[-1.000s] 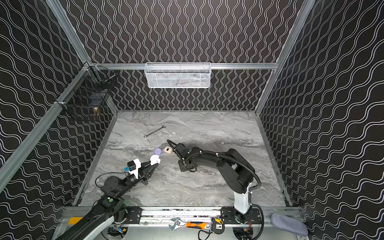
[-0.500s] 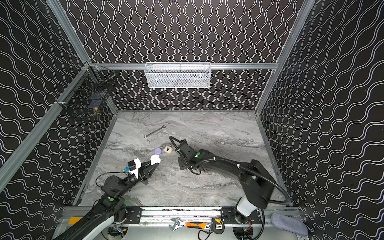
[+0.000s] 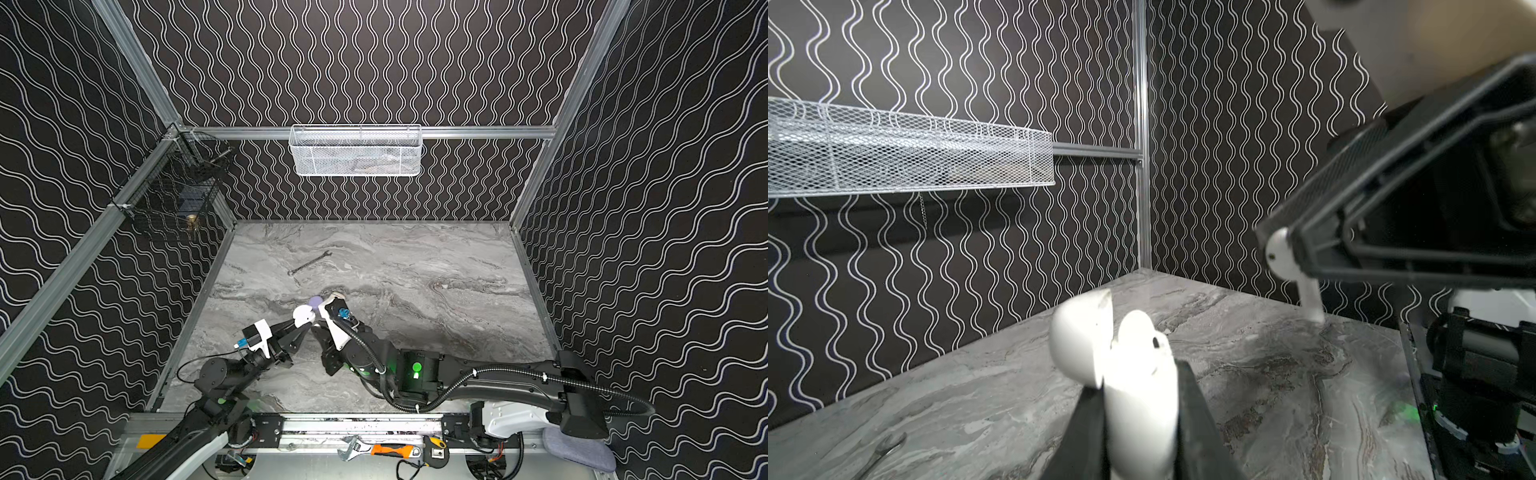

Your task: Insert the wireless bluetooth earbuds into the charging case

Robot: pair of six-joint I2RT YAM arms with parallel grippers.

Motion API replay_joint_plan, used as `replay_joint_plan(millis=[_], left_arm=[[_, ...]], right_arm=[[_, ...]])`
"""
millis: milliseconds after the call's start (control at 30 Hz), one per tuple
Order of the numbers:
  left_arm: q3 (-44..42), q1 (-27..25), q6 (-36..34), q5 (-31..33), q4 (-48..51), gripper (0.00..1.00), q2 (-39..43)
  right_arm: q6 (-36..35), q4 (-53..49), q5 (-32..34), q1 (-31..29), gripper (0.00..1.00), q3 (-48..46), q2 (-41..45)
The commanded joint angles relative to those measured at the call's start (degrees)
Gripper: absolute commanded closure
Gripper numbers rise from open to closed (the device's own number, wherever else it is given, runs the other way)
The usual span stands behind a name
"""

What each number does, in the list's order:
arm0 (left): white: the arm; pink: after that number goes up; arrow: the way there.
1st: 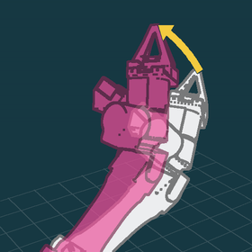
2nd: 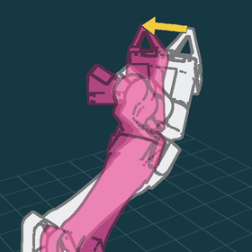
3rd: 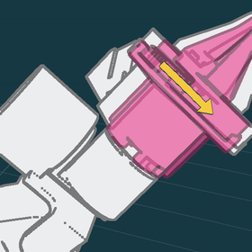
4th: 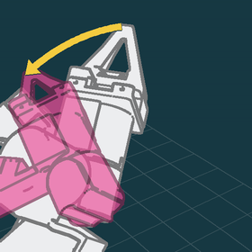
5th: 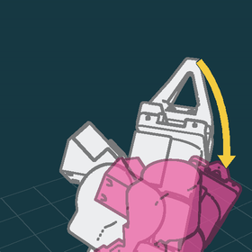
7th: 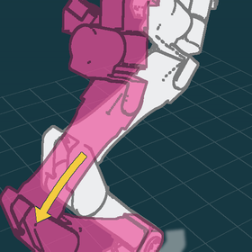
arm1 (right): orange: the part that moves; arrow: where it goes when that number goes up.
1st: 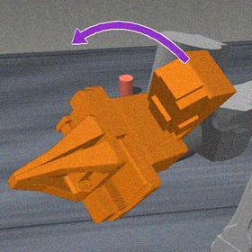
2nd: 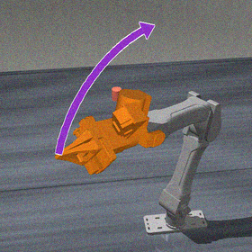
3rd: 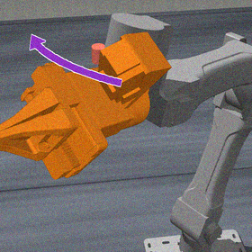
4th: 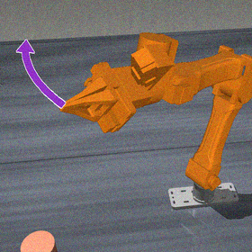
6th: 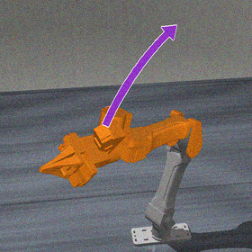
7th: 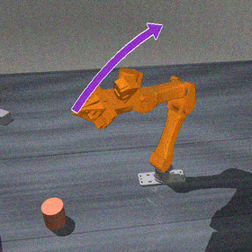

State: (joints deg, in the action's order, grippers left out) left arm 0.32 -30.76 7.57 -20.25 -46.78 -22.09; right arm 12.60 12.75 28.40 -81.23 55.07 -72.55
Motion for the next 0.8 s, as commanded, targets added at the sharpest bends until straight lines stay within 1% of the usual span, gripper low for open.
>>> replay_joint_plan(millis=[0,167,333,533,667,767], left_arm=[[-1.8,0.0,0.9,-1.7,-4.0,1.0,0.5],[-2.0,0.1,0.9,-2.7,-5.0,1.0,0.4],[-2.9,0.0,1.4,-4.9,-9.7,1.0,-1.2],[-2.6,0.0,1.7,-5.8,-11.9,1.0,-3.5],[-2.4,0.0,2.0,-6.3,-12.5,1.0,-3.6],[-1.9,0.0,2.1,-7.0,-10.9,1.0,-2.6]], right_arm=[[-4.1,10.2,1.2,-0.4,0.91,0.6,-2.0],[-5.0,14.0,2.0,-0.4,0.91,0.2,-2.9],[-6.1,14.7,2.8,-0.4,0.91,1.2,-4.3],[-6.1,15.0,2.0,-0.4,0.91,1.7,-5.8],[-5.3,15.9,2.9,-0.4,0.91,0.3,-5.8],[-5.0,15.4,3.2,-0.2,0.91,0.2,-6.0]])
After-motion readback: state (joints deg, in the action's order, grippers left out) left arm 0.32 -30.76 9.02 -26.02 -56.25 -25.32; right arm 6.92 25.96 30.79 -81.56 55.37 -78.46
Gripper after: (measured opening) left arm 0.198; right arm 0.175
